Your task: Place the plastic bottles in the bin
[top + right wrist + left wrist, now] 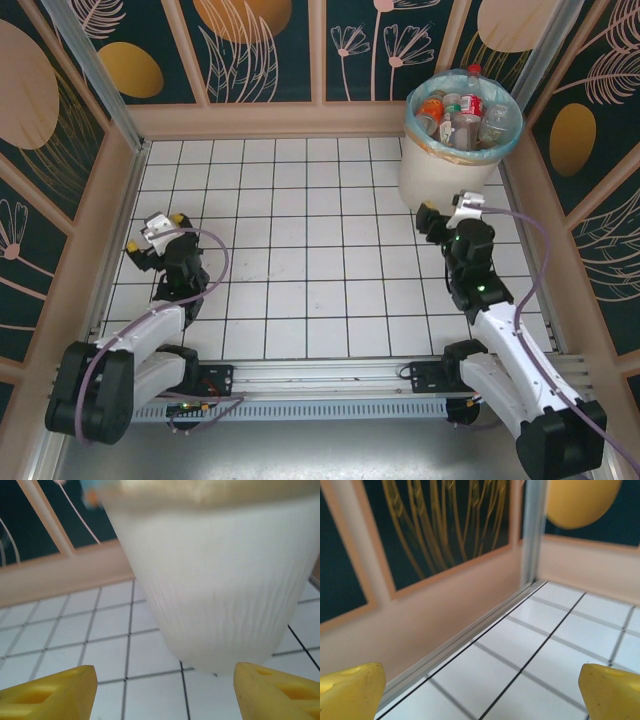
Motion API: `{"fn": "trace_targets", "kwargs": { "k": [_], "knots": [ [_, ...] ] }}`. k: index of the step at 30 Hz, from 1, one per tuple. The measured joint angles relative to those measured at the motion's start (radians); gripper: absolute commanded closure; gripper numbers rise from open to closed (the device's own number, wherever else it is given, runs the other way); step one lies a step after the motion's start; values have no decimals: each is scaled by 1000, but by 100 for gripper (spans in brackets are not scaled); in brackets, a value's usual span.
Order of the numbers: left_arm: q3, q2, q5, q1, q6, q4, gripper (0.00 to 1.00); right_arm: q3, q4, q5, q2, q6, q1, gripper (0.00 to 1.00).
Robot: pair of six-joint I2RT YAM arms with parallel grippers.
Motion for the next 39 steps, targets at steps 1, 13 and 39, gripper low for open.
{"fn": "trace_targets", "kwargs": {
  "k": [1, 13, 39],
  "knots": [
    [-11, 23, 7, 19, -4, 17, 2, -43, 36, 9, 6, -10, 0, 25],
    [-10, 249, 463, 262, -17, 186, 1, -415, 913, -57, 536, -196, -185, 20],
    [-44, 396, 873, 249, 1, 473, 1, -388, 1359, -260, 795, -71, -358, 7]
  ]
}}
